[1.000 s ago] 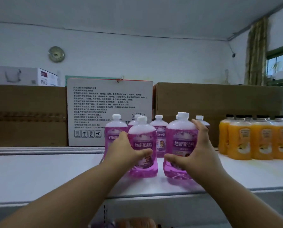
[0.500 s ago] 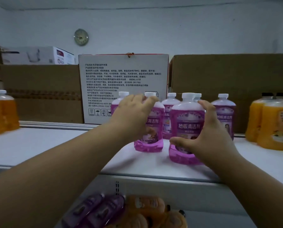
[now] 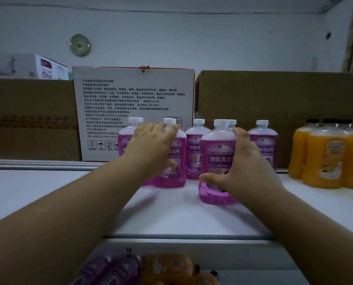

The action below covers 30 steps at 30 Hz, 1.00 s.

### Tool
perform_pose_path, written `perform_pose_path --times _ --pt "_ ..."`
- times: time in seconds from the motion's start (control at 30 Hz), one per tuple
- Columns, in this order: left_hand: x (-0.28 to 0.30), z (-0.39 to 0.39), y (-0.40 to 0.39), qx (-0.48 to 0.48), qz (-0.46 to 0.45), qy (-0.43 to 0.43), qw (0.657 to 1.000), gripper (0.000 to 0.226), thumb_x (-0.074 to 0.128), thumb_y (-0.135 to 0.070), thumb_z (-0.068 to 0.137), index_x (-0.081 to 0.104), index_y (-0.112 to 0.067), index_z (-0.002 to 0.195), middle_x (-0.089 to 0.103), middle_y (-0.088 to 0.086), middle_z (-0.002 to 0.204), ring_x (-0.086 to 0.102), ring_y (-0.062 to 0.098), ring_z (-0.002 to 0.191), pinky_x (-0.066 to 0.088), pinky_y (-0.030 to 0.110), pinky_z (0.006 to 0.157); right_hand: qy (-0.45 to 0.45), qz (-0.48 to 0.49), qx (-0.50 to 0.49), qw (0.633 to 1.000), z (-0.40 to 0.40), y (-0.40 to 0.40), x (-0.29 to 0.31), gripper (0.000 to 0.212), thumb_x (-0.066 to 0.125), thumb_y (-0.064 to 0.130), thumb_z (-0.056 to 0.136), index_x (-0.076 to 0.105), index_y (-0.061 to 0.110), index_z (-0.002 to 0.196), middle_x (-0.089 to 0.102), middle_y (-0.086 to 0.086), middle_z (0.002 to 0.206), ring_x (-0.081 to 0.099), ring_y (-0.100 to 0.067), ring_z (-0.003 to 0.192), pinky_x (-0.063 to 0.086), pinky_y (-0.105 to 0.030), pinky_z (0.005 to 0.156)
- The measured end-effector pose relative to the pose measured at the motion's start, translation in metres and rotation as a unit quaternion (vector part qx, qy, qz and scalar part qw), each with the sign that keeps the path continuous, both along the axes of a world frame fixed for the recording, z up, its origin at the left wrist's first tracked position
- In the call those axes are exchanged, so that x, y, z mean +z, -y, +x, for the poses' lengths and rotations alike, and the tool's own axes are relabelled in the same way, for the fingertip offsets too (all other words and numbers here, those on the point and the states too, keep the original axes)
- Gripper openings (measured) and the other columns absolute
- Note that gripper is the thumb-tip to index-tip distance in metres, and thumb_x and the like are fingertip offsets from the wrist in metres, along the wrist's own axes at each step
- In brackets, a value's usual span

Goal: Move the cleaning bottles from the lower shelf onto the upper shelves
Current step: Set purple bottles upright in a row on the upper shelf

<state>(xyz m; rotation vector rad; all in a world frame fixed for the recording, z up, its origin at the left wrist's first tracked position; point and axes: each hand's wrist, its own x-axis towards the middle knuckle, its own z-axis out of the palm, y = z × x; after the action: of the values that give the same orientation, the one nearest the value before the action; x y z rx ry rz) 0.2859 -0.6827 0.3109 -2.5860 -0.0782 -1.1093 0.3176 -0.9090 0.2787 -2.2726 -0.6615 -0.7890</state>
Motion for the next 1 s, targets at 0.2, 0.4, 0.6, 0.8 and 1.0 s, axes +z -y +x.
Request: perform_pose_path --times 0.2,0.4,0.6,0.8,1.0 --pt "0.000 0.004 -0.002 -0.016 -0.011 0.000 1.000 0.103 0.076 -0.064 0.069 0.022 -0.025 0.148 0.048 0.013 0.145 0.044 0.033 0.132 0.022 0.048 0.116 -0.035 -0.025 0.034 0.998 0.010 0.011 0.003 0.119 0.088 0.052 0.058 0.002 0.055 0.141 0.044 0.002 0.134 0.051 -0.011 0.099 0.051 -0.043 0.091" --pt "-0.001 -0.009 0.006 0.017 0.008 -0.002 1.000 0.098 0.069 -0.065 0.077 0.017 -0.027 0.152 0.036 0.018 0.154 0.034 0.035 0.140 0.013 0.045 0.120 -0.041 -0.027 0.028 0.998 0.013 0.007 0.008 0.119 0.091 0.046 0.057 0.008 0.050 0.143 0.053 0.006 0.129 0.057 -0.009 0.100 0.053 -0.039 0.089" --pt "-0.015 -0.046 0.034 -0.109 -0.026 0.004 0.994 0.042 0.062 -0.056 0.083 0.049 -0.025 0.108 0.055 -0.001 0.103 0.047 0.018 0.091 0.043 0.035 0.081 -0.049 -0.065 0.004 0.997 0.023 -0.010 0.019 0.119 0.092 0.045 0.055 0.012 0.042 0.142 0.057 0.000 0.124 0.064 -0.018 0.099 0.056 -0.039 0.086" --pt "-0.053 -0.059 0.035 -0.146 -0.170 -0.212 0.951 0.031 0.050 -0.057 0.092 0.057 -0.032 0.108 0.057 -0.010 0.105 0.049 0.013 0.096 0.041 0.031 0.079 -0.039 -0.084 -0.041 0.995 0.031 -0.028 0.023 0.117 0.089 0.045 0.061 0.010 0.037 0.146 0.041 -0.010 0.132 0.059 -0.030 0.108 0.054 -0.048 0.090" --pt "-0.056 -0.055 0.034 -0.155 -0.163 -0.228 0.947 0.028 0.044 -0.053 0.095 0.056 -0.029 0.105 0.052 -0.005 0.102 0.043 0.019 0.097 0.042 0.038 0.087 -0.015 -0.088 -0.075 0.993 0.037 -0.039 0.012 0.119 0.085 0.048 0.068 0.001 0.034 0.150 0.036 -0.014 0.138 0.056 -0.032 0.112 0.052 -0.047 0.092"
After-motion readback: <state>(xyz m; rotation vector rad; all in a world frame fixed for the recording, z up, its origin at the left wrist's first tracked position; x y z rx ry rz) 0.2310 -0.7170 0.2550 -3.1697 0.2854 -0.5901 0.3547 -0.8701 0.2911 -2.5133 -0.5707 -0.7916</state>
